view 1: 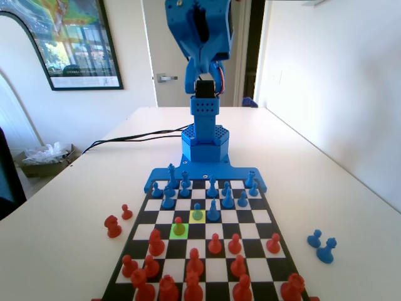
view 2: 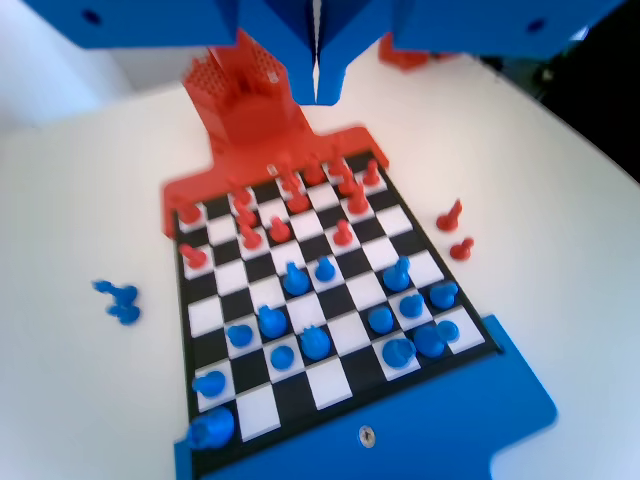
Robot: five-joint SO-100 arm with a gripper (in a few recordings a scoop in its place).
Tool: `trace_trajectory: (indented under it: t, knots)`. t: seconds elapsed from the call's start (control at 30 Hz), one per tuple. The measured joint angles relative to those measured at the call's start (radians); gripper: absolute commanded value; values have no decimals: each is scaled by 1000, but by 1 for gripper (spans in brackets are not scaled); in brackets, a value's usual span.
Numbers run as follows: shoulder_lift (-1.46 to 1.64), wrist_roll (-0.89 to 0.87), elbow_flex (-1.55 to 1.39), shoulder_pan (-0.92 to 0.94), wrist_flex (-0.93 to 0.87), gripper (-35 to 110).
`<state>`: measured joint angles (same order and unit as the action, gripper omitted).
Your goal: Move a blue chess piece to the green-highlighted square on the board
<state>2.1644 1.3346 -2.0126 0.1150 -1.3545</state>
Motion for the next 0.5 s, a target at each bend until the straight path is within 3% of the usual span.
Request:
trace_trajectory:
  t: [0.5]
  knots:
    - [-316,38,40,2,-8,3]
